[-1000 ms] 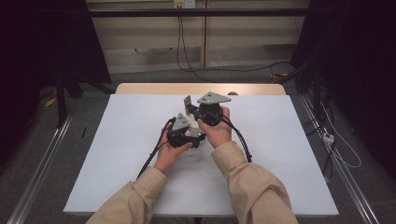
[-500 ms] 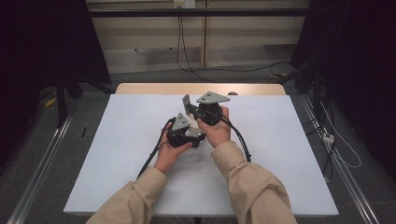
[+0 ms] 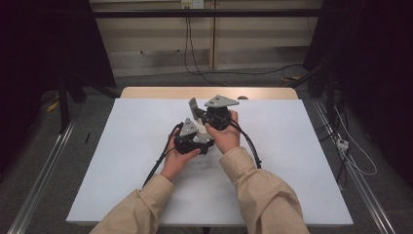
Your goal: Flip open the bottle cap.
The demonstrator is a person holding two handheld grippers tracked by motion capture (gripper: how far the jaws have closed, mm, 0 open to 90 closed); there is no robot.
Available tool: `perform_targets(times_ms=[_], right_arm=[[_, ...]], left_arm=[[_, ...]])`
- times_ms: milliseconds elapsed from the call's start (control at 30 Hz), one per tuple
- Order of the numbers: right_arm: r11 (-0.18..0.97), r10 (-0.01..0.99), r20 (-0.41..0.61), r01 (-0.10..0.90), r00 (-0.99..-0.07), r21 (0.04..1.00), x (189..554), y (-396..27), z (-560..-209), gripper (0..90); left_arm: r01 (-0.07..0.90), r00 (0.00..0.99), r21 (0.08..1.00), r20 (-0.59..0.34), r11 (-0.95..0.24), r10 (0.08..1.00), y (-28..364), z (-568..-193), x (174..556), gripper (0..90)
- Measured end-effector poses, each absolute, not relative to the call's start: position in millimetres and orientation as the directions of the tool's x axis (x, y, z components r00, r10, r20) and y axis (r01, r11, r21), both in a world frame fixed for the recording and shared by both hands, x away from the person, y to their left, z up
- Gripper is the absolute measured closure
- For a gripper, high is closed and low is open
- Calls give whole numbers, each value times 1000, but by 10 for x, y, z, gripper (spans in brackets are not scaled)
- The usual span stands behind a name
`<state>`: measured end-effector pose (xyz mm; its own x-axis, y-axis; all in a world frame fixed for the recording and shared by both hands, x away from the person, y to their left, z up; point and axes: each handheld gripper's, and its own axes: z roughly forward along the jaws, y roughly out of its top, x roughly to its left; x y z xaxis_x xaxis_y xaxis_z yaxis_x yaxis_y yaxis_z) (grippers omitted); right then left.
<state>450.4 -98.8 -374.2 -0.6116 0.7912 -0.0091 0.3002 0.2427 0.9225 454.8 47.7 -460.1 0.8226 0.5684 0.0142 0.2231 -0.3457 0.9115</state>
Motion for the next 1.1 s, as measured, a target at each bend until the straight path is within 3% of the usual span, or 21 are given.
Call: perform_targets(times_ms=[1100], right_arm=[[242,793,-13,296,-609,924,4524,-979,-3743,900]], left_arm=[[220,822,911,19,-349,570,475,-4601,4547,188]])
